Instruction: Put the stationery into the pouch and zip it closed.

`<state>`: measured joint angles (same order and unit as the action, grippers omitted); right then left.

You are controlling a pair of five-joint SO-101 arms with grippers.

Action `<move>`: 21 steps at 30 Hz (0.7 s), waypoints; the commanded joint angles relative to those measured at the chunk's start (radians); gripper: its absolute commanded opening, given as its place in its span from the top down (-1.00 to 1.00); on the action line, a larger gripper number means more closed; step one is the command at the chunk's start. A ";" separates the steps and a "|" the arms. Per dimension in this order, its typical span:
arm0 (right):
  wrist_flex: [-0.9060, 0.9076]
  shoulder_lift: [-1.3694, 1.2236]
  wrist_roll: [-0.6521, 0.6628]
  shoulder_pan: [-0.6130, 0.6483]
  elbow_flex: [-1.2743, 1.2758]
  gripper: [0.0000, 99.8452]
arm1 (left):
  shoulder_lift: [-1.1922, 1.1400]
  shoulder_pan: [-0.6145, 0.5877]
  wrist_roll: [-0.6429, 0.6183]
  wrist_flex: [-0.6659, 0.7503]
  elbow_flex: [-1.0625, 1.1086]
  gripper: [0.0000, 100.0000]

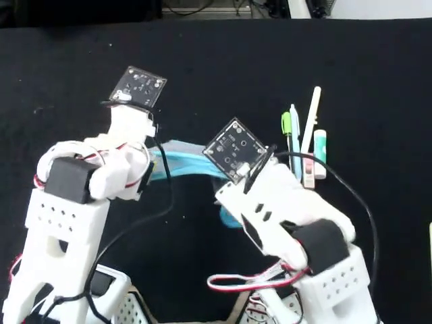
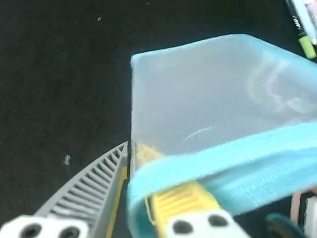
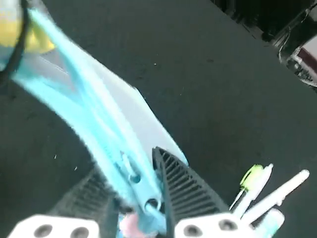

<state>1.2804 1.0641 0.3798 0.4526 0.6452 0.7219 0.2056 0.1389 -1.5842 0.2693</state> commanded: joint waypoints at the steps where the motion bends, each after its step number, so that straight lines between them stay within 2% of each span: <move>1: -0.110 -0.005 -0.018 -0.014 0.012 0.98 | 0.095 0.022 -0.052 -0.021 -0.082 0.94; 5: -0.147 -0.007 -0.063 -0.017 0.016 0.98 | 0.164 0.016 -0.048 -0.025 -0.071 0.94; 9: -0.100 -0.038 -0.064 -0.012 -0.001 0.93 | 0.186 0.015 -0.046 -0.017 -0.027 0.94; 12: 0.044 -0.090 -0.060 -0.012 -0.085 0.70 | 0.169 -0.016 -0.046 0.014 0.005 0.94; 14: 0.157 -0.114 -0.061 -0.012 -0.188 0.62 | 0.149 -0.058 -0.046 0.060 0.033 0.94; 20: 0.483 -0.214 -0.066 -0.017 -0.542 0.69 | 0.077 -0.140 -0.009 0.207 0.136 0.94; 21: 0.489 -0.225 -0.066 -0.020 -0.575 0.71 | 0.071 -0.151 -0.006 0.229 0.154 0.94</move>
<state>1.6778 0.8800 0.3261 0.4480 0.2401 0.8232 0.0936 0.1112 -1.4446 0.3920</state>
